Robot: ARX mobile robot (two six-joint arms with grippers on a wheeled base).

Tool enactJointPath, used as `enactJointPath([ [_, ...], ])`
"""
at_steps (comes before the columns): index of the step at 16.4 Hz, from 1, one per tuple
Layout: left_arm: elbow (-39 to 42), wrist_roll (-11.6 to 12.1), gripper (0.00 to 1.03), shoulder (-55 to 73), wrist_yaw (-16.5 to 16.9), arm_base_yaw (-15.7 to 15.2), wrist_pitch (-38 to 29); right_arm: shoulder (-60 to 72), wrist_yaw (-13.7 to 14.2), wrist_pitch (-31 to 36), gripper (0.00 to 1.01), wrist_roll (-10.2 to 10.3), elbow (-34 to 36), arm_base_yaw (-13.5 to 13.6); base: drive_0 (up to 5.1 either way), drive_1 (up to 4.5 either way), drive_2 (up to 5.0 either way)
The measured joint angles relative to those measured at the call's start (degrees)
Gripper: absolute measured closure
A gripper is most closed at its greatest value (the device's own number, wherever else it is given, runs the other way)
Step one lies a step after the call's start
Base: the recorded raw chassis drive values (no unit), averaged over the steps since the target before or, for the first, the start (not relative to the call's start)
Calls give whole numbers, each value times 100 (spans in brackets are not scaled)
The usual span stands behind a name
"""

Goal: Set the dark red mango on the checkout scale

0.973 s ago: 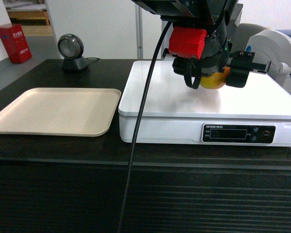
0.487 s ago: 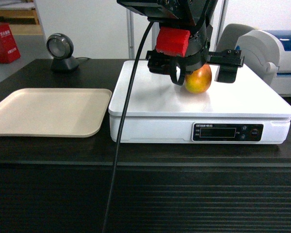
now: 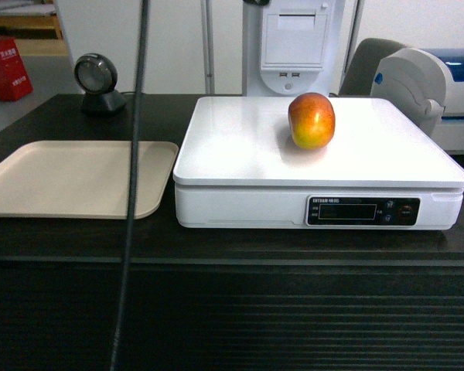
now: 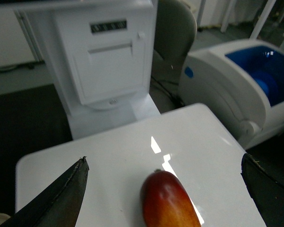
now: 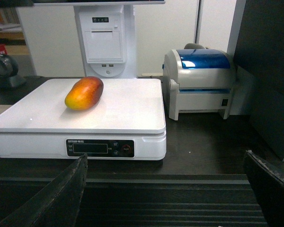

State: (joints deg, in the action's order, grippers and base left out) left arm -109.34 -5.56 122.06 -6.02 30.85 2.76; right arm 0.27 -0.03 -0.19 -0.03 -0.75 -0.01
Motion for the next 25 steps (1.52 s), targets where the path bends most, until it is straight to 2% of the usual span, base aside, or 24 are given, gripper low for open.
enactJointPath([
  [2,896,153,5,-898,205,-262,-625,0,0,-2,3,0,0,0,0,0,0],
  [3,1491,330,5,-1438,367,-444,-839,0,0,-2,3,0,0,0,0,0,0],
  [5,2612,750,5,-2428,459,-863,-1331,0,0,-2,3,0,0,0,0,0,0],
  [7,3816,1014,5,-3617,610,-1617,-1519,0,2,-2,3,0,0,0,0,0,0],
  [8,4260,1132,5,-4111,673,-1976,-1405,0,2,-2,3,0,0,0,0,0,0],
  [10,4653,1259,5,-4542,798,-2286,-1266,0,2,-2,3,0,0,0,0,0,0],
  [14,5217,1436,6,-5206,920,-2671,-1250,0,0,0,3,0,0,0,0,0,0],
  [15,5707,1158,17,-5670,680,-2892,-1705,0,0,-2,3,0,0,0,0,0,0],
  [16,6402,879,30,-6295,621,-3064,-1871,0,4,-2,3,0,0,0,0,0,0],
  [17,7005,737,41,-6798,555,-3134,-1982,0,0,-2,3,0,0,0,0,0,0],
  [19,7991,647,64,-7337,584,-3099,-2365,0,0,0,3,0,0,0,0,0,0],
  [22,8848,595,93,-7720,601,-3080,-2623,0,2,0,3,0,0,0,0,0,0],
  [23,9125,581,101,-7965,597,-3080,-2728,0,0,0,3,0,0,0,0,0,0],
  [25,9468,575,101,-8251,599,-3084,-2793,0,2,0,3,0,0,0,0,0,0],
])
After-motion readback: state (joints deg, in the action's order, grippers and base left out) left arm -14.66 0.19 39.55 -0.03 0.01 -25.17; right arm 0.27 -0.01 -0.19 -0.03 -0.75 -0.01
